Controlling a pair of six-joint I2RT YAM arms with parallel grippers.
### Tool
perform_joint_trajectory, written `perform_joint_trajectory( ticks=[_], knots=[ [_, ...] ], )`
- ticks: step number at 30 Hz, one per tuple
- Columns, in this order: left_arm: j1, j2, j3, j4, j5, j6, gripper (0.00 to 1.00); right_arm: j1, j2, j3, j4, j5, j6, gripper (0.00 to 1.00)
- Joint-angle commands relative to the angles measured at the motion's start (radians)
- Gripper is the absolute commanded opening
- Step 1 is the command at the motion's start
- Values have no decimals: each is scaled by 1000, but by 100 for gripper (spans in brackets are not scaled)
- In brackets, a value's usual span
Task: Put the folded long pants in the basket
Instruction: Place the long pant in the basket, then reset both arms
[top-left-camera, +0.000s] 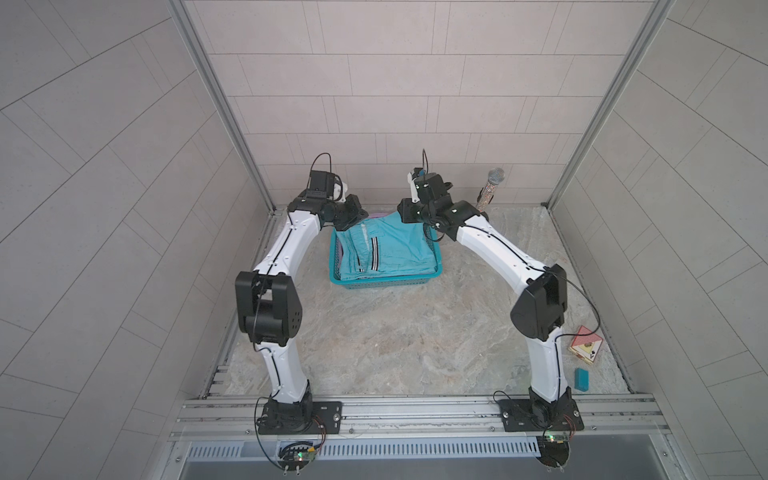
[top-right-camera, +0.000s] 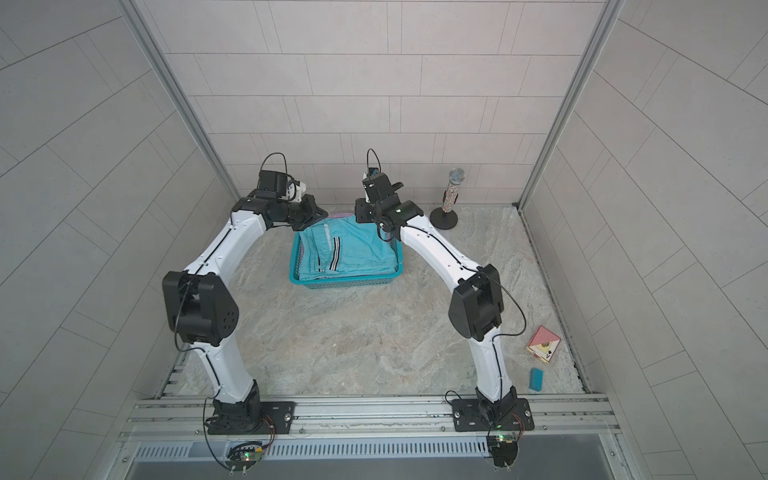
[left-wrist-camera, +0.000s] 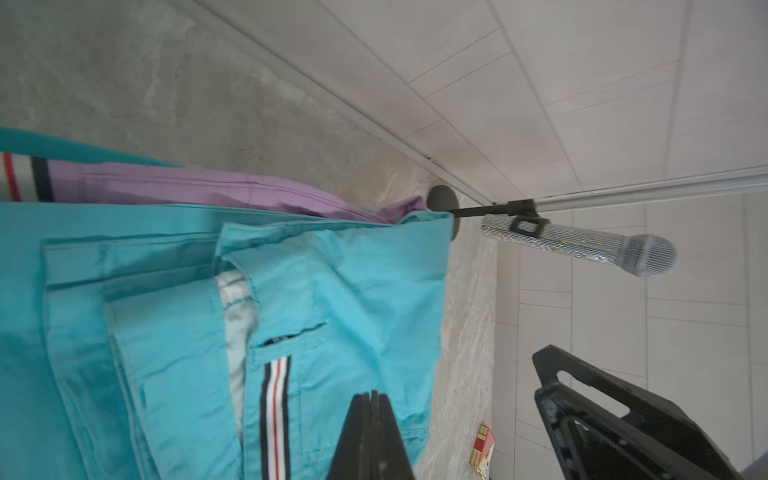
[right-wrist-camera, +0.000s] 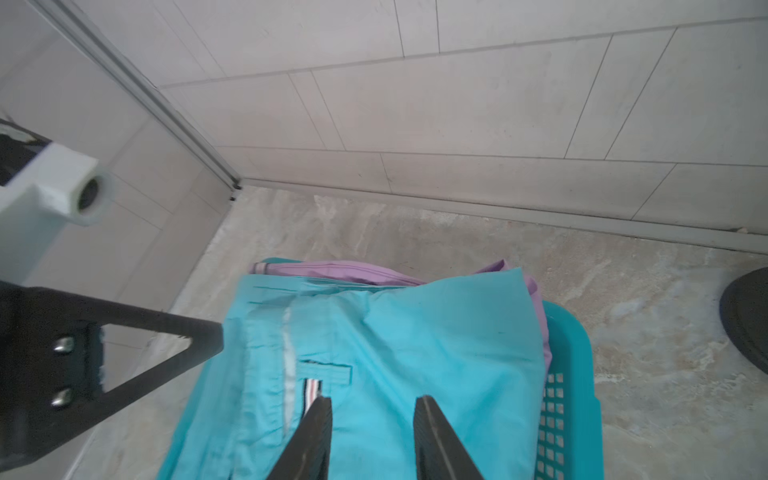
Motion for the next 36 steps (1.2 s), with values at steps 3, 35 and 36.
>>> perform_joint_trajectory(
  ticks=[3, 35, 36],
  knots=[
    [39, 153, 26, -41, -20, 52, 0, -10, 220, 99, -133, 70, -41, 34],
    [59, -932, -1051, 800, -888, 286, 100, -188, -792, -1259, 864, 399, -269, 100],
    [59, -966, -1157, 900, -965, 294, 100, -200, -827, -1326, 920, 450, -287, 100]
  ],
)
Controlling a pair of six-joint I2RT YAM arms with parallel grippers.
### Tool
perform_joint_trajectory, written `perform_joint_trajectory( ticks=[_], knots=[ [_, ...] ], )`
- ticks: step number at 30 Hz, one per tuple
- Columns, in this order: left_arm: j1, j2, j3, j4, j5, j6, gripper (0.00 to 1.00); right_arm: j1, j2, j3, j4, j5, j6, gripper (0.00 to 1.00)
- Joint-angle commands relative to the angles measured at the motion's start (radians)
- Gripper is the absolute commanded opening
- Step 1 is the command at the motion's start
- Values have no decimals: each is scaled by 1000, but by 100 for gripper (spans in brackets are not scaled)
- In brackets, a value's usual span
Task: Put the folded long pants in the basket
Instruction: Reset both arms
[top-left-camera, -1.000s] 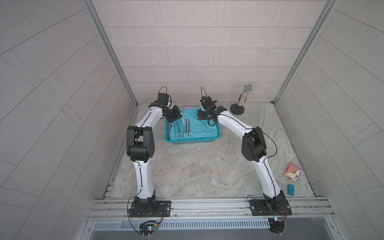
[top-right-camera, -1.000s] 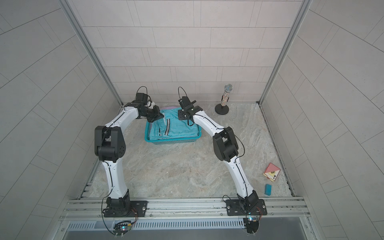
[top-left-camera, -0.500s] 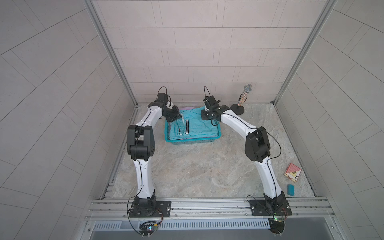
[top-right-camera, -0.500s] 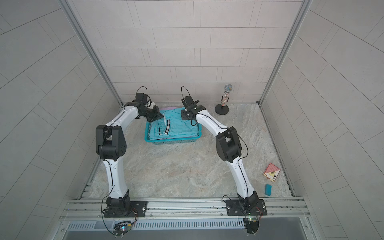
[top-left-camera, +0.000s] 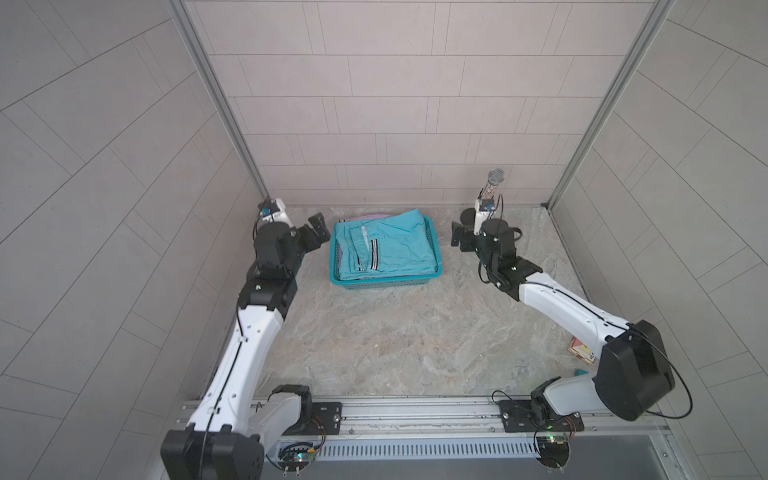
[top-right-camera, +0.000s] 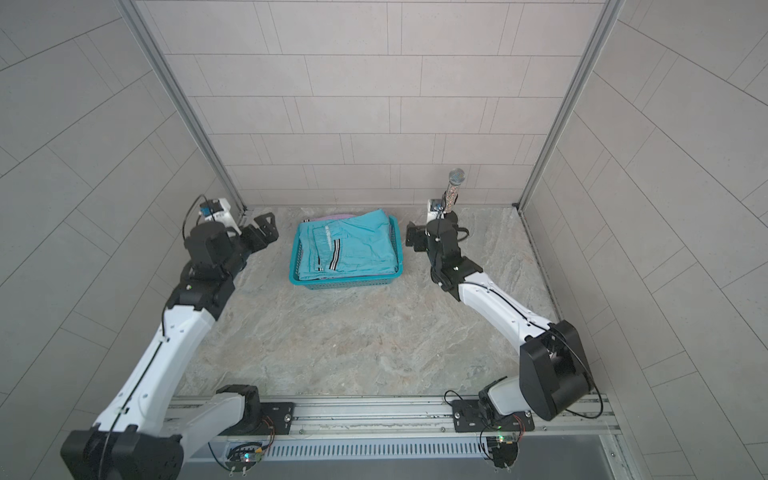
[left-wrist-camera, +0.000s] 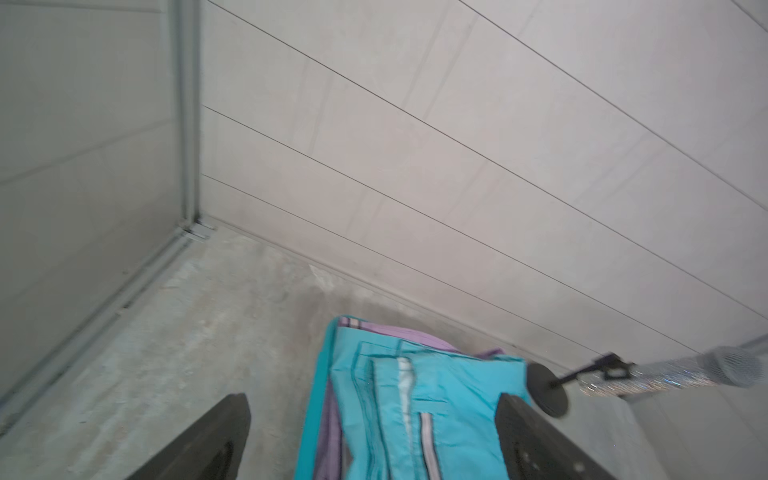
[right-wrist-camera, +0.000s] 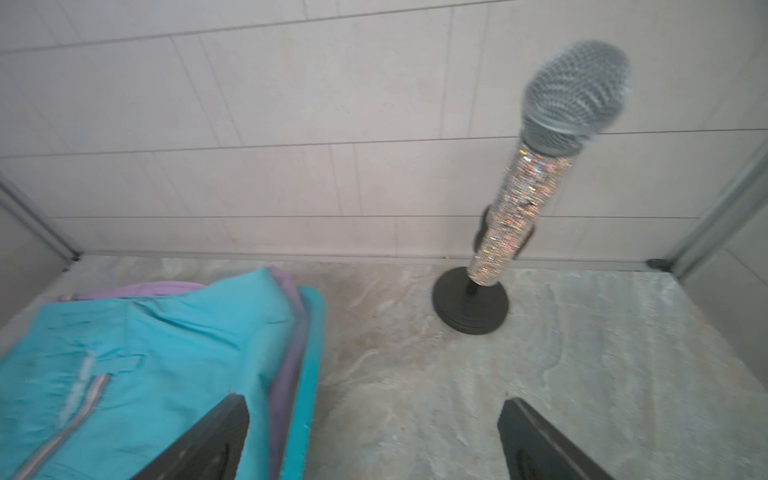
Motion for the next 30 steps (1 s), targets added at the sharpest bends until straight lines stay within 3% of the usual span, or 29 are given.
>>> perform_joint_trajectory(
  ticks=[1, 4, 5, 8, 10, 12, 15, 18, 20, 22, 25, 26, 28, 29, 30],
  knots=[
    [5, -42, -304, 393, -331, 96, 100, -39, -77, -189, 270, 184, -113, 100],
    [4, -12, -478, 599, -401, 182, 100, -54, -78, -367, 508, 289, -282, 100],
    [1, 28, -470, 570, -418, 175, 100, -72, -65, -385, 508, 324, -281, 100],
    [1, 191, -410, 501, -423, 133, 100, -155, -24, -415, 464, 264, -191, 100],
    [0, 290, -412, 607, -472, 161, 100, -181, 17, -441, 535, 290, -193, 100],
    [3, 260, -368, 478, -464, 162, 100, -194, -4, -436, 491, 255, -197, 100],
    [20, 329, -418, 706, -486, 218, 100, -231, 23, -426, 510, 249, -175, 100],
    [44, 330, -321, 493, -403, 196, 100, -257, 22, -349, 306, 231, -149, 100],
    [52, 364, -321, 550, -373, 216, 100, -264, 16, -322, 230, 221, -137, 100],
    [56, 364, -320, 544, -339, 226, 100, -265, -6, -367, 288, 212, -140, 100],
    [52, 313, -306, 369, -290, 221, 100, -266, -42, -419, 341, 230, -130, 100],
    [36, 308, -347, 388, -326, 227, 100, -266, -52, -435, 356, 232, -128, 100],
    [34, 371, -471, 676, -382, 215, 100, -266, -74, -461, 384, 242, -121, 100],
    [33, 333, -426, 529, -348, 209, 100, -267, -86, -475, 388, 243, -115, 100],
    [30, 324, -423, 513, -351, 222, 100, -266, -96, -494, 409, 238, -118, 100]
  ],
)
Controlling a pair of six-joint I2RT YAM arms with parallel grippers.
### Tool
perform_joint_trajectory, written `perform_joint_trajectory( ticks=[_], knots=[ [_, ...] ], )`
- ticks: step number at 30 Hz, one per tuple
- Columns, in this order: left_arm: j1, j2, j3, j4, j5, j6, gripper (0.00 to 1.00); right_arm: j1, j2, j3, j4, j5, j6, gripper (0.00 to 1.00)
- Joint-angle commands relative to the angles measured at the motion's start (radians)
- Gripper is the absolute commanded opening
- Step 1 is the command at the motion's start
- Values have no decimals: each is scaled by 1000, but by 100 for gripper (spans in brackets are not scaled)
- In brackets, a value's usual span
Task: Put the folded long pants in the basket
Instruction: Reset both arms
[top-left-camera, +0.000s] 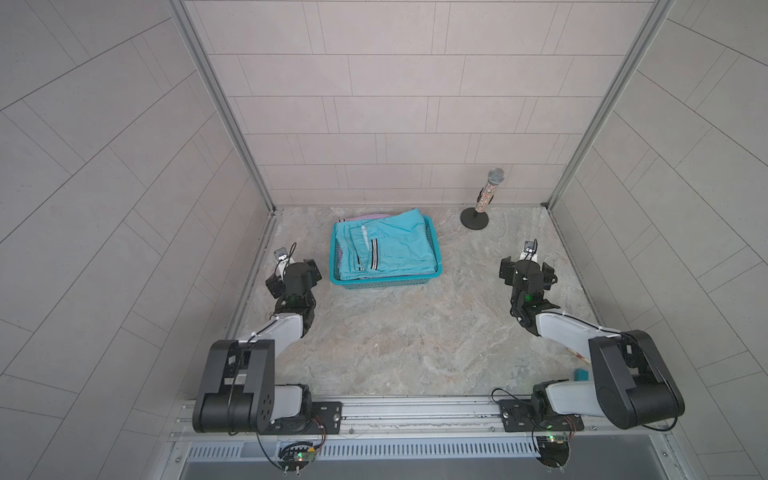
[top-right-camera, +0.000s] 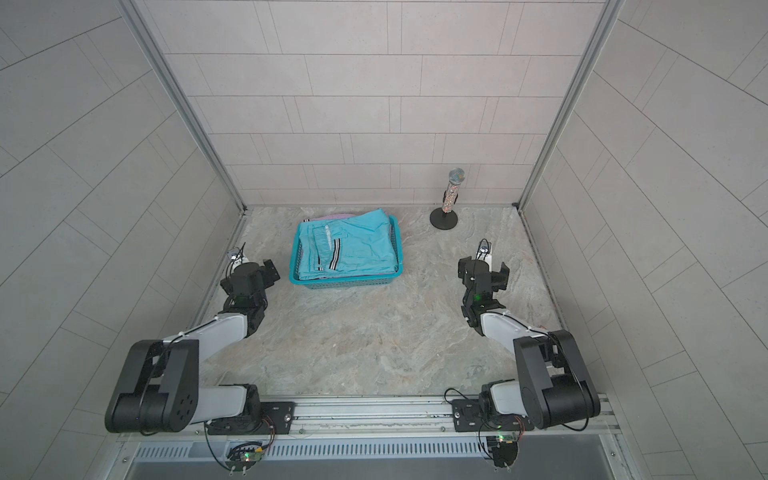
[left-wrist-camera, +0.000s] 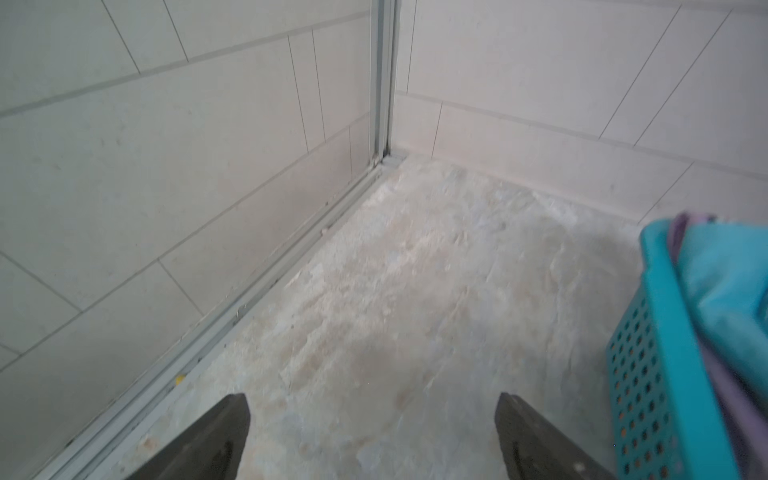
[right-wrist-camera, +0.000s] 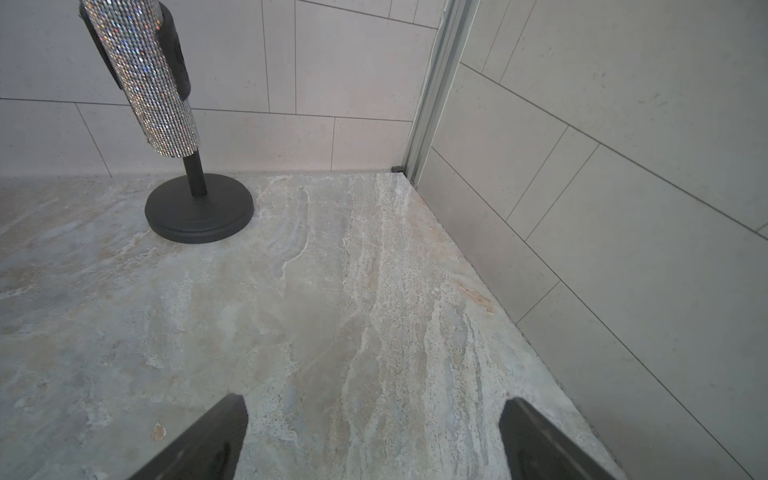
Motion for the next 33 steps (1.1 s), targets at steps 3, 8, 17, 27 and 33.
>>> perform_joint_trajectory(
  ticks=[3, 8, 17, 27, 33],
  knots=[
    [5, 84, -128, 342, -24, 29, 100, -3, -60, -47, 52, 7, 21, 100],
    [-13, 205, -105, 431, 115, 126, 100, 23, 49, -78, 123, 33, -2, 100],
    [-16, 204, -88, 394, 131, 133, 100, -66, 222, -107, 325, -139, -17, 100],
    [-16, 190, -83, 363, 136, 131, 100, -45, 216, -153, 429, -161, -56, 100],
    [-16, 190, -83, 365, 137, 130, 100, -45, 242, -114, 396, -144, -46, 100]
  ],
)
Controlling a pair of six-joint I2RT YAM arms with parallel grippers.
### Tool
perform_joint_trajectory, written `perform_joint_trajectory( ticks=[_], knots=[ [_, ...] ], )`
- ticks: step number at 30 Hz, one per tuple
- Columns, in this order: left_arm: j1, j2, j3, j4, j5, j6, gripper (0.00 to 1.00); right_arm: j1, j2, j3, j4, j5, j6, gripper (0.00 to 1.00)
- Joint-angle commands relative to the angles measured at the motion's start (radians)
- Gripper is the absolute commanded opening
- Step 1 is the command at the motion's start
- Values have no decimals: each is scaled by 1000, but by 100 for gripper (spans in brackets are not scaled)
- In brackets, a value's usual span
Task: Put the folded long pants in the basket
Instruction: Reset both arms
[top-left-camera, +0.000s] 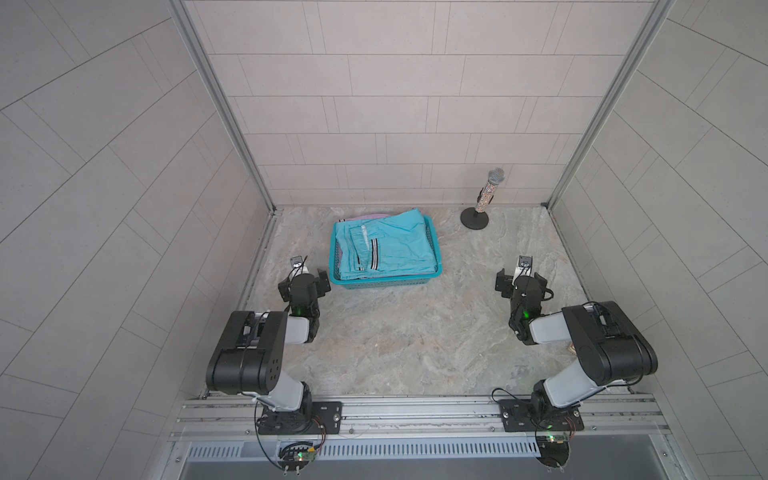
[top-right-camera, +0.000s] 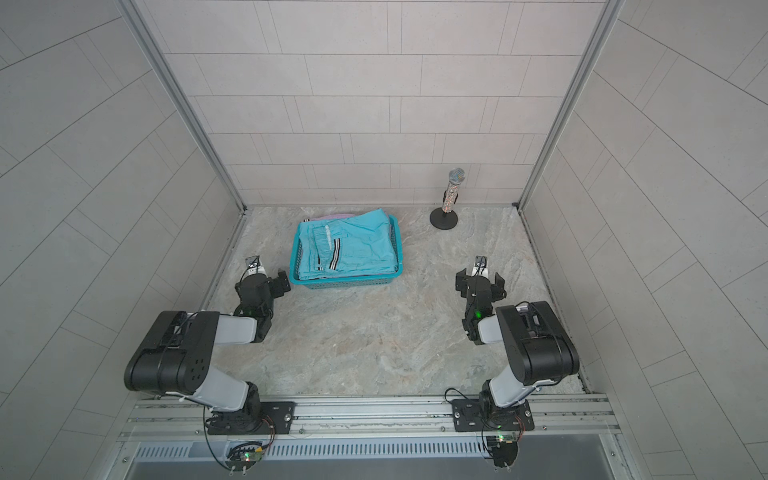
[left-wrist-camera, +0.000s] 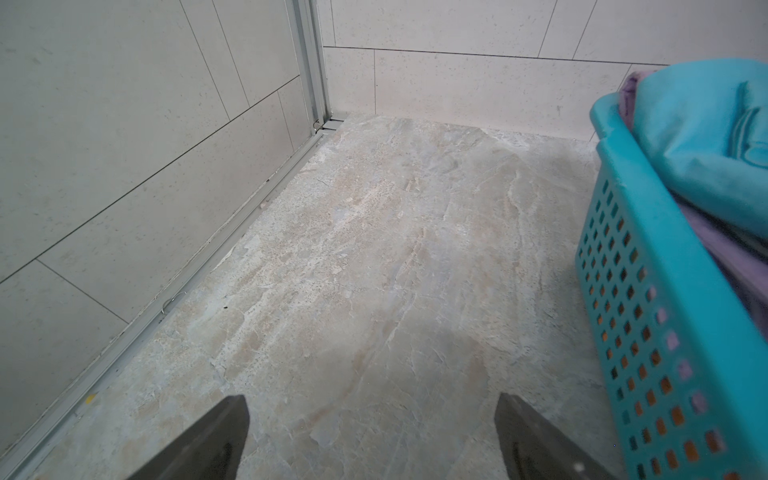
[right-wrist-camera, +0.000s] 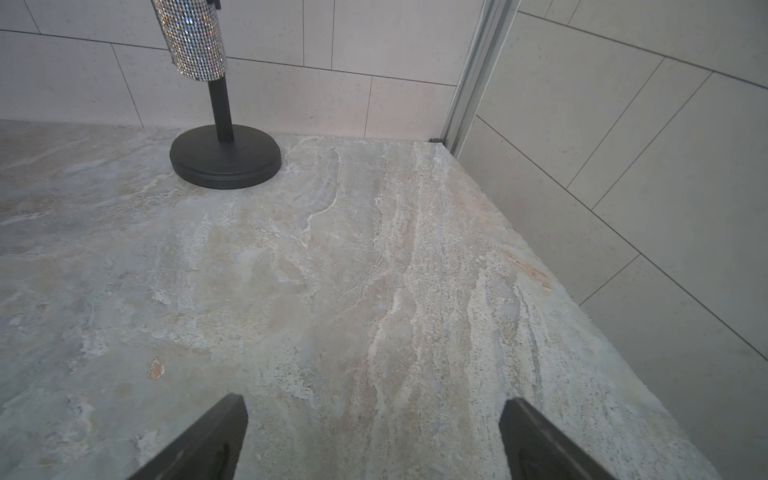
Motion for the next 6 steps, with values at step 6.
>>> perform_joint_trajectory(
  ticks=[6],
  knots=[
    [-5, -8, 1, 19, 4, 10, 100, -14, -2, 27, -21, -34, 5, 100]
  ],
)
